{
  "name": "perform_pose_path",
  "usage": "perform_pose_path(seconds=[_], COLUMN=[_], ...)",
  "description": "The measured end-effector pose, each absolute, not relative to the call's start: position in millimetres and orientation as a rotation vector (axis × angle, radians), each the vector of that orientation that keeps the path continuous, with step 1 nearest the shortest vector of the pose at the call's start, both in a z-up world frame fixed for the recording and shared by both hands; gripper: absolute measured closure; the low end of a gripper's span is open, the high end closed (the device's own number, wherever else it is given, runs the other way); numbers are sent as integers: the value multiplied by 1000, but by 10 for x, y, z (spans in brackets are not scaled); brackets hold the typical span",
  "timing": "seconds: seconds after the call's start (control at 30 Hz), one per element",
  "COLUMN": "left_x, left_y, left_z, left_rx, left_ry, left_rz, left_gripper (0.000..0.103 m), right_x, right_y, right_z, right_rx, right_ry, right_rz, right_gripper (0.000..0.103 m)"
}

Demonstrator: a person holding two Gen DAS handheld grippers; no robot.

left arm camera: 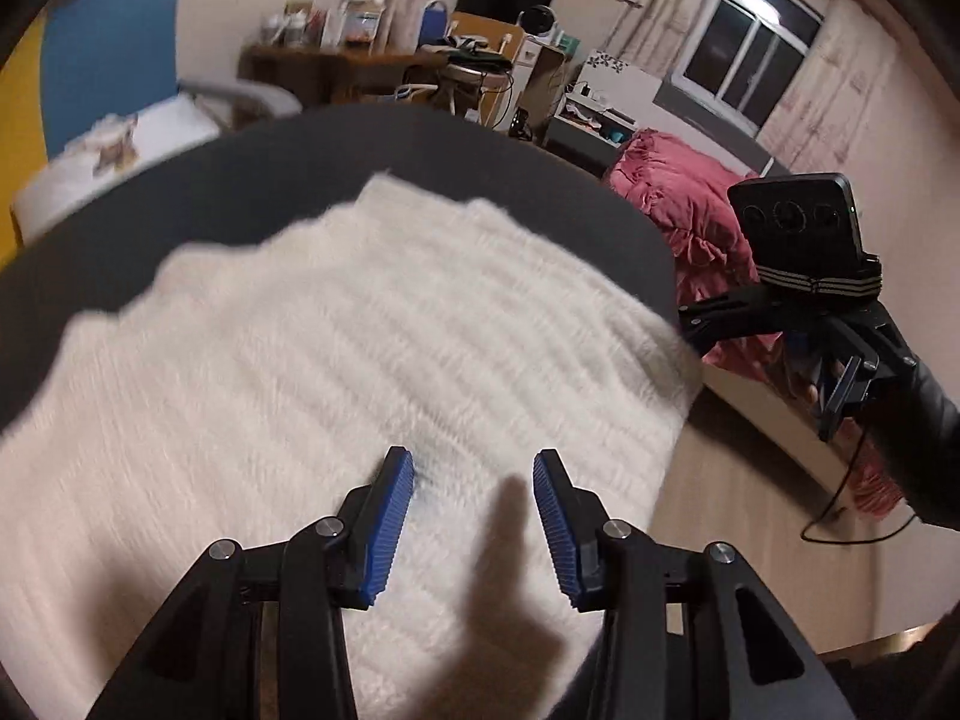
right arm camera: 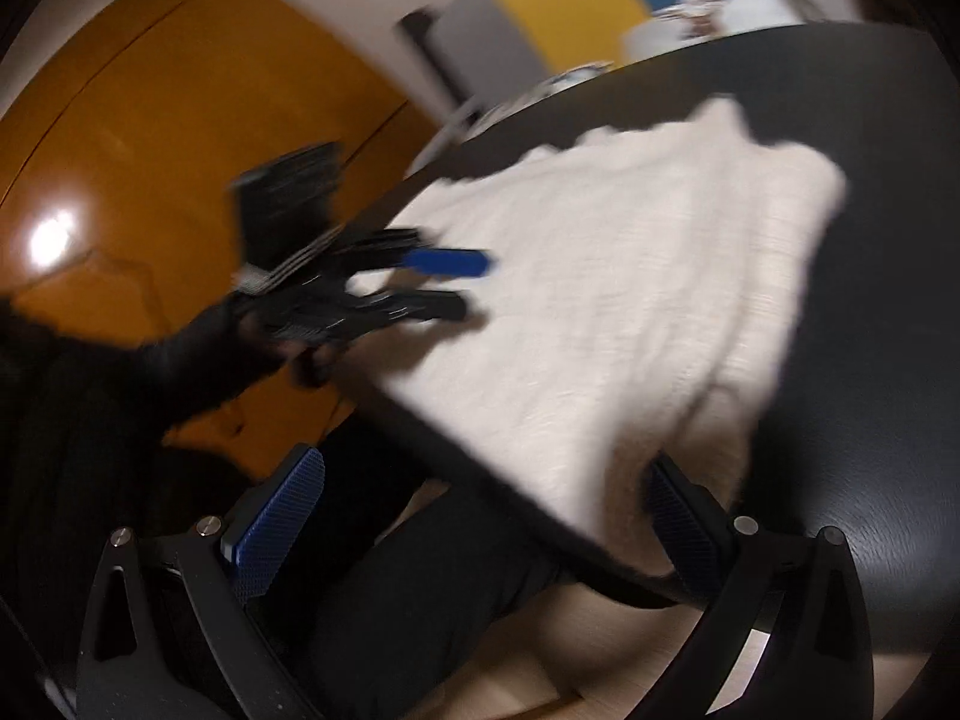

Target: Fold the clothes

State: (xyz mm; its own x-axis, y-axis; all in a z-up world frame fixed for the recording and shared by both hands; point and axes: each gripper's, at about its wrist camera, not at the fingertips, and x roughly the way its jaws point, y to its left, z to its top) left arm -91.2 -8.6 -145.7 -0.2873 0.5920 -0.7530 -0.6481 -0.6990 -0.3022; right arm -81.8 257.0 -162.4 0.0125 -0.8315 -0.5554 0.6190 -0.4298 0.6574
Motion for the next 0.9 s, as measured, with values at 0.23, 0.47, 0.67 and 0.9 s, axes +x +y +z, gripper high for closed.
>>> perform_pose_path(seconds=[0.23,0.47,0.67,0.9], left_x=[-852,-1013,-963,-1022], left_y=[176,591,551,221], left_z=[-1098,-1450,-1488,-1091], left_rx=[-1034,-1065,-1063,-973], left_ry=[132,186,163,-14], left_rz=[1936,1932,1983,2106], left_gripper=[61,61,61,61], right_x=[-902,-932,-794,-613], right_y=[2455,2228,2386,2570], right_z=[-1676,-1758,-1877,-1384], right_rx=[1303,1285,1451,1291], right_ry=[-89,-226,-95,-68], right_rz=[-1487,-1291,-1321,-1634], right_gripper=[0,0,0,0])
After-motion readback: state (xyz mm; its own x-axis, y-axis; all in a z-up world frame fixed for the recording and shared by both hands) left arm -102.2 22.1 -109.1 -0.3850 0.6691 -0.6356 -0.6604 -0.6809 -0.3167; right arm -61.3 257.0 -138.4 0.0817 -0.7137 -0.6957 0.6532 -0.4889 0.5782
